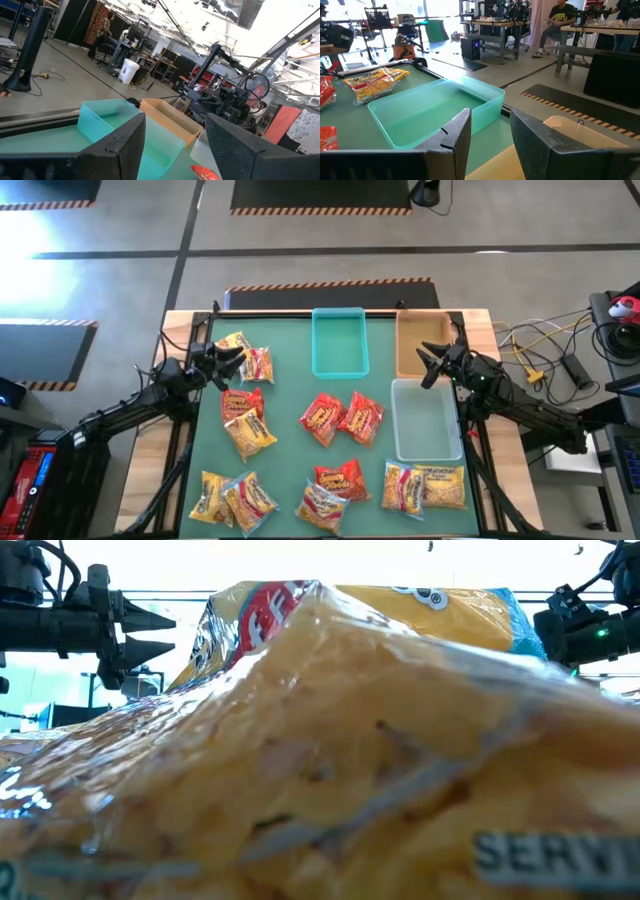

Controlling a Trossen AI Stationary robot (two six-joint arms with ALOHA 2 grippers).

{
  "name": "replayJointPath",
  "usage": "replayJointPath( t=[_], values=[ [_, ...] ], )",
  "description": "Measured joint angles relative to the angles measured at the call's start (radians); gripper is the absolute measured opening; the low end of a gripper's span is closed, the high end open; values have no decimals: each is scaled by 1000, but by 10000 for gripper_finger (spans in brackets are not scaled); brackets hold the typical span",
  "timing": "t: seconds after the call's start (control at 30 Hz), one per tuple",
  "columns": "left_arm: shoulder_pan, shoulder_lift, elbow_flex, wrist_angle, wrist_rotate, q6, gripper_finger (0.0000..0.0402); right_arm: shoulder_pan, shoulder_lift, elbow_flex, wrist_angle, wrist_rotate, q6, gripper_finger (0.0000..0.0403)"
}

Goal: Sort Maruchan noodles

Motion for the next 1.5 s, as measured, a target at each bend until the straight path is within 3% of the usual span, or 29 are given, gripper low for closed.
replayJointPath(
  t=[1.4,1.5],
  values=[
    [0,0,0,18,-25,-1,190,0,0,0,0,0,0,128],
    [0,0,0,38,-34,-86,190,0,0,0,0,0,0,128]
  ],
)
